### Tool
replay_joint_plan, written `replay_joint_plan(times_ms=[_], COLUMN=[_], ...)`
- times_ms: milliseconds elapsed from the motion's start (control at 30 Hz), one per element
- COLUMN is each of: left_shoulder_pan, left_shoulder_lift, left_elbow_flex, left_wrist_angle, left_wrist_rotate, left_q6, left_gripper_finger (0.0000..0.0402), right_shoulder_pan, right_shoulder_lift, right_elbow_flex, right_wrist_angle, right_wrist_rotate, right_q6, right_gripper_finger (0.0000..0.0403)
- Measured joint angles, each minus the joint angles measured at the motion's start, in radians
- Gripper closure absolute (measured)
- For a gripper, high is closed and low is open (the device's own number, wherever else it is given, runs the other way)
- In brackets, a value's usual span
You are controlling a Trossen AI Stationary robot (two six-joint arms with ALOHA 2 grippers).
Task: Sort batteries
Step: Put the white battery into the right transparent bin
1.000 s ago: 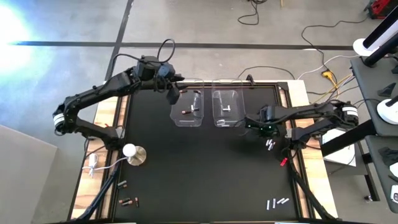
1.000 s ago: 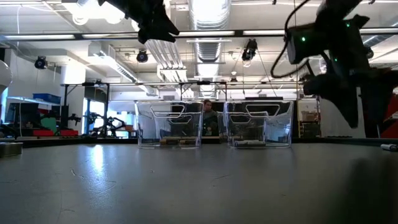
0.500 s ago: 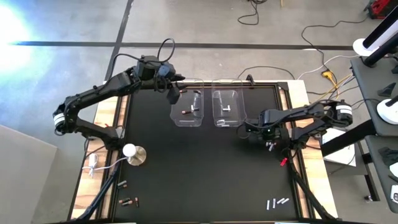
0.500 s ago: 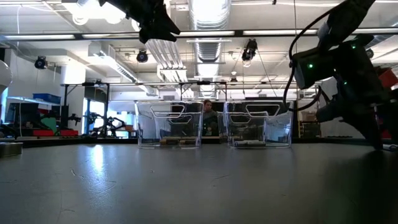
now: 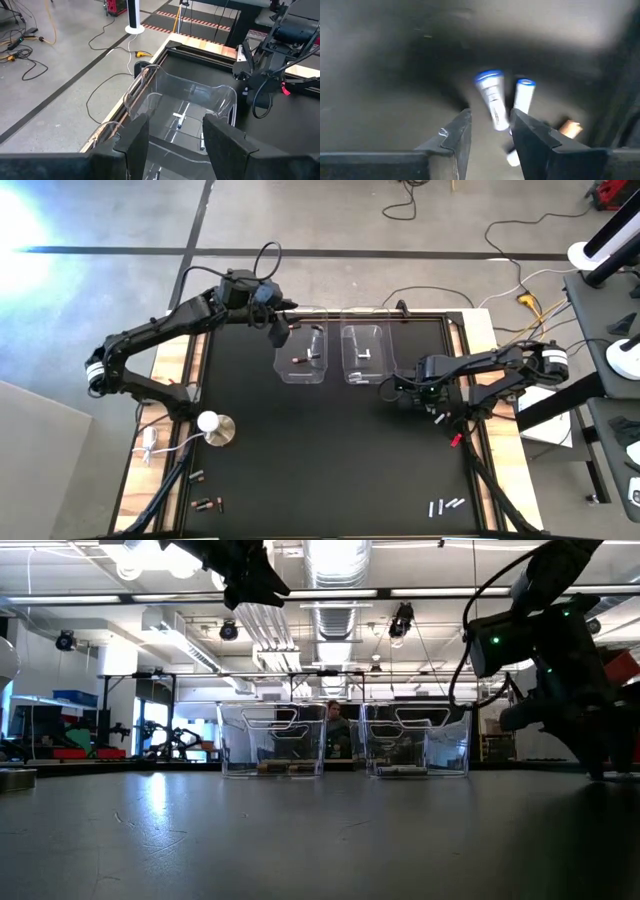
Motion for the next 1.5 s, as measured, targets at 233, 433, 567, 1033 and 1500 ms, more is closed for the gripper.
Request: replay_joint_plan(times_ms=[233, 433, 567, 1033, 1500], left_shoulder_pan=[0.0, 0.0, 0.0, 0.0, 0.0], left_shoulder_lift=[0.0, 0.0, 0.0, 0.0, 0.0], left_elbow_flex=[0.0, 0.0, 0.0, 0.0, 0.0], left_wrist_angle=[-0.008, -0.013, -0.012, -0.013, -0.009], left_wrist_rotate=[0.0, 0.0, 0.0, 0.0, 0.001], left_q6=[0.0, 0.005, 0.007, 0.007, 0.035], left_gripper_finger=[0.0237, 0.0237, 0.0237, 0.0237, 0.0237], right_shoulder_pan=[0.0, 0.001, 0.001, 0.002, -0.035], right_shoulder_lift=[0.013, 0.034, 0.034, 0.014, -0.106], right_elbow_flex=[-0.001, -0.009, -0.01, 0.003, 0.54], right_wrist_angle=[0.038, 0.076, 0.083, 0.063, -0.388], right_wrist_rotate=[0.01, 0.026, 0.039, 0.063, 0.195], right_q6=[0.012, 0.004, -0.005, -0.086, -0.361], right_gripper_finger=[0.0288, 0.0303, 0.0317, 0.0372, 0.0374])
